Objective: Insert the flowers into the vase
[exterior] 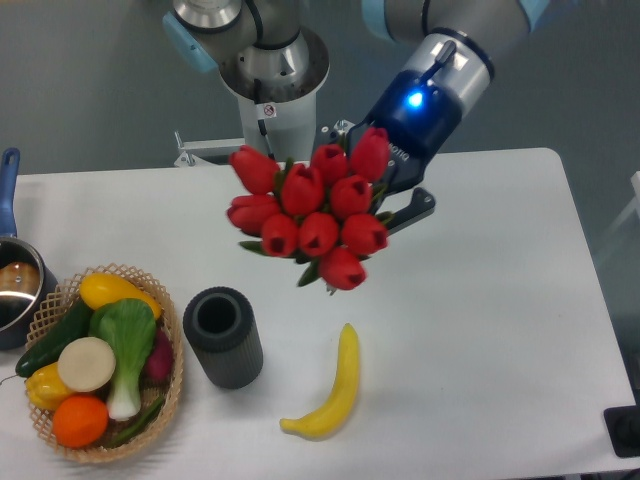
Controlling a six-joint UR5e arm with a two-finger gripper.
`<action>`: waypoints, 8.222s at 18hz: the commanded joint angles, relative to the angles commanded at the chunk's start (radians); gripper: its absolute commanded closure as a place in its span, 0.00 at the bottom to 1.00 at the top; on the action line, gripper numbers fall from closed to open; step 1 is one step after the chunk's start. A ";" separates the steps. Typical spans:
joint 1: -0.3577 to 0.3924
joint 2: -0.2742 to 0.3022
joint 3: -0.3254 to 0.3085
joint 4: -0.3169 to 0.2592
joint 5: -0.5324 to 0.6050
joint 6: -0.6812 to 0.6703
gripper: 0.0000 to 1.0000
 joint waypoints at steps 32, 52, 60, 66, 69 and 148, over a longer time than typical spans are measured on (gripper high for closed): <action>-0.090 -0.060 -0.130 0.028 -0.180 0.063 0.63; -0.115 -0.090 -0.261 0.037 -0.177 0.189 0.61; -0.117 -0.133 -0.245 0.049 -0.078 0.221 0.61; -0.117 -0.158 -0.249 0.057 -0.069 0.221 0.61; -0.118 -0.167 -0.259 0.057 -0.069 0.248 0.61; 0.083 0.273 -0.017 -0.511 1.038 0.798 0.00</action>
